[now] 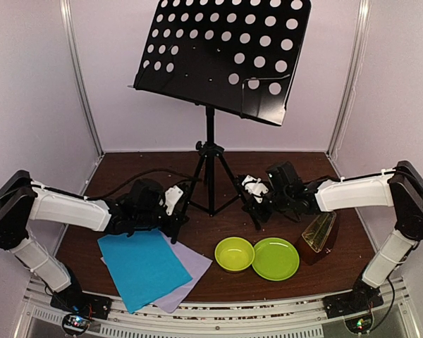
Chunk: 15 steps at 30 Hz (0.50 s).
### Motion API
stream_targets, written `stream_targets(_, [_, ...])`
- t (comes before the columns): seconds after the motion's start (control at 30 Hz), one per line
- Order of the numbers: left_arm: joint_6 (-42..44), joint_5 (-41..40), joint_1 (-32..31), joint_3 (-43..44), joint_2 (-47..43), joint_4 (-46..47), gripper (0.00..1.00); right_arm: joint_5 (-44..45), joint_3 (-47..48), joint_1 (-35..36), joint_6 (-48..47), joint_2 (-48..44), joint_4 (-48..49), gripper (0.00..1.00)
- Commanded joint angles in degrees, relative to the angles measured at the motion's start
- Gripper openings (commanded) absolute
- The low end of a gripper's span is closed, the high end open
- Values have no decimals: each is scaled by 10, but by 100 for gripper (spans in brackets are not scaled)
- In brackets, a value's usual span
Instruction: Set up the instrument practice props
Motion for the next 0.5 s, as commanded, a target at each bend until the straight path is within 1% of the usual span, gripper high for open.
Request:
stream_targets(0.0, [-22,3,0,10,-15,-8,6,18,11,1,-12,-11,-4,20])
stream_targets(0.1, [-23,2,1,5,-24,-8,1,28,9,1,-10,-17,-2,9])
stream_targets(0.2, [-24,-8,1,-4,-40,-7,0,40,4,1,-11,-25,-3,1])
stream_targets(0.23, [-23,-13,1,-7,-47,-10,0,46,1,1,-13,-29,-4,0])
stream_targets(0.47, [-26,-25,1,-25,-95,-28,0,94,-8,0,-20,-49,-14,0])
